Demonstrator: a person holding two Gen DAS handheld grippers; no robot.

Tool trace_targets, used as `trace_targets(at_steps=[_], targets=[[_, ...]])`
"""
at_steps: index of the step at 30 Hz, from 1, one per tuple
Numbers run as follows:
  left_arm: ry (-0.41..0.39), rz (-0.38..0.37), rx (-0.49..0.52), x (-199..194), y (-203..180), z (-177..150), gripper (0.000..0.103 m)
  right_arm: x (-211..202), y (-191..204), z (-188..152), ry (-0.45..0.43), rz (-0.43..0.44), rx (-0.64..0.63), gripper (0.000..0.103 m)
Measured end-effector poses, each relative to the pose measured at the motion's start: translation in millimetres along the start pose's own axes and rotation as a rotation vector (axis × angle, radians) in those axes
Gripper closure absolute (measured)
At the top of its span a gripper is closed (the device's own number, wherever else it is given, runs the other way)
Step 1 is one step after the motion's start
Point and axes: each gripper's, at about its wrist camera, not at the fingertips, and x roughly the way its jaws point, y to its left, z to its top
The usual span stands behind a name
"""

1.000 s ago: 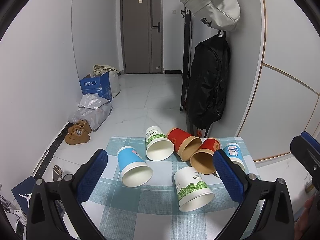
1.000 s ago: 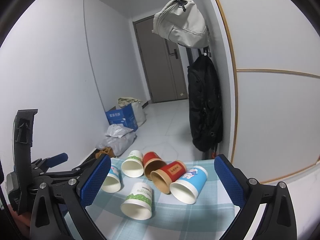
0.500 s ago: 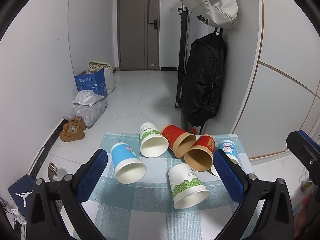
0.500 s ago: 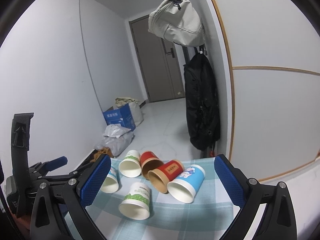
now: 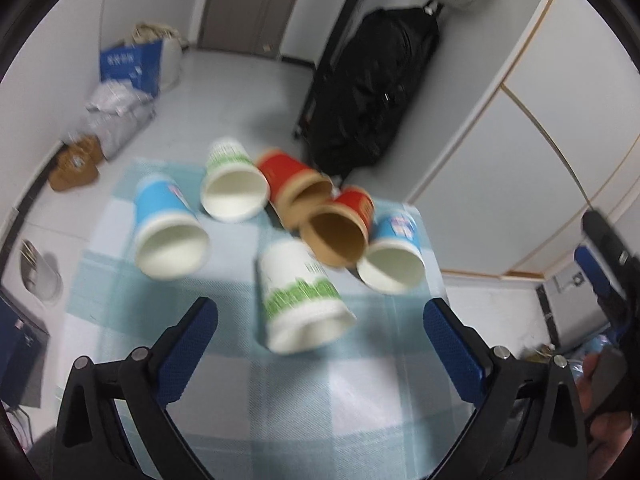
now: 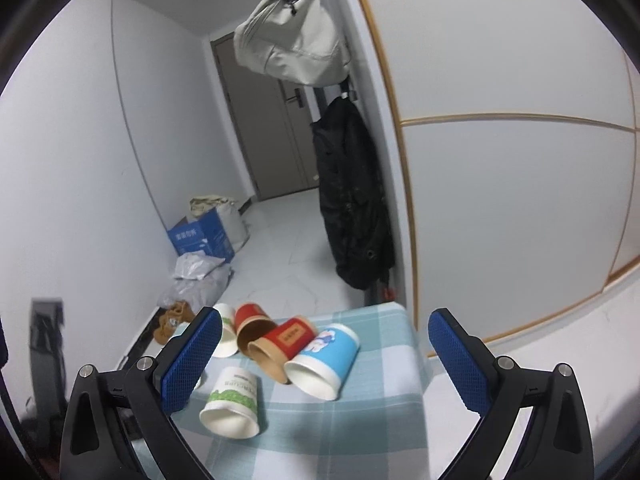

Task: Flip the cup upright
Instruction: 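Lower the left tool onto the white green-leaf cup and close on its rim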

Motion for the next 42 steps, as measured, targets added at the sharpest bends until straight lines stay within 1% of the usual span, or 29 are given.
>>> trace_targets(at_steps=[3, 5, 6, 8, 10, 12, 15, 18, 24, 26, 30, 32, 33, 35, 39, 42], targets=[[0.076, -0.051, -0.047, 10.5, -1.2, -8.3, 0.014, -4.5, -5.7, 4.1, -0.015, -0.005, 0.006, 0.0], [0.117, -0.084, -0.08, 16.3, -1.5, -12.5, 0.023, -6.0, -9.1, 6.2, -0.017, -0.006, 0.012, 0.0], [0.139, -0.098, -0.102, 19.4, -1.7, -13.6, 0.025, -5.9, -10.8, 6.3, -0.016, -0.005, 0.017, 0.0], [0.166, -0.117, -0.133, 23.4, -2.5, -13.8, 0.033, -4.4, -14.0, 7.0, -0.007, 0.0, 0.028, 0.0], [0.183, -0.131, -0.178, 28.6, -1.2, -14.5, 0.037, -4.8, -16.0, 7.0, -0.002, 0.006, 0.04, 0.0], [0.189, -0.14, -0.226, 33.8, 2.6, -15.7, 0.038, -5.4, -18.3, 7.2, 0.003, 0.013, 0.053, 0.0], [0.173, -0.135, -0.295, 36.1, 8.5, -16.6, 0.038, -5.1, -22.6, 7.6, 0.011, 0.018, 0.07, 0.0], [0.156, -0.144, -0.342, 37.7, 12.1, -14.0, 0.038, -4.0, -26.2, 7.5, 0.022, 0.03, 0.099, 0.0], [0.136, -0.135, -0.358, 50.4, 14.0, -7.6, 0.039, -4.0, -23.9, 6.6, 0.033, 0.044, 0.1, 0.0], [0.136, -0.126, -0.351, 55.5, 14.6, -6.7, 0.057, -4.4, -21.9, 6.3, 0.03, 0.046, 0.09, 0.0], [0.144, -0.117, -0.364, 62.4, 20.4, -8.0, 0.072, -2.8, -20.5, 4.4, 0.043, 0.064, 0.096, 0.0], [0.149, -0.111, -0.381, 65.1, 26.2, -9.0, 0.085, -0.6, -18.3, 2.3, 0.057, 0.08, 0.095, 0.0], [0.149, -0.123, -0.396, 66.6, 29.5, -8.9, 0.086, 0.5, -17.0, 1.3, 0.064, 0.086, 0.091, 0.0], [0.146, -0.127, -0.405, 66.5, 32.9, -10.4, 0.096, 0.9, -15.1, 0.6, 0.069, 0.092, 0.084, 0.0], [0.133, -0.127, -0.389, 64.1, 34.3, -12.1, 0.098, -2.9, -15.9, 0.2, 0.058, 0.096, 0.091, 0.0], [0.12, -0.125, -0.372, 60.7, 32.2, -13.6, 0.101, -2.1, -16.2, 0.2, 0.065, 0.096, 0.088, 0.0]])
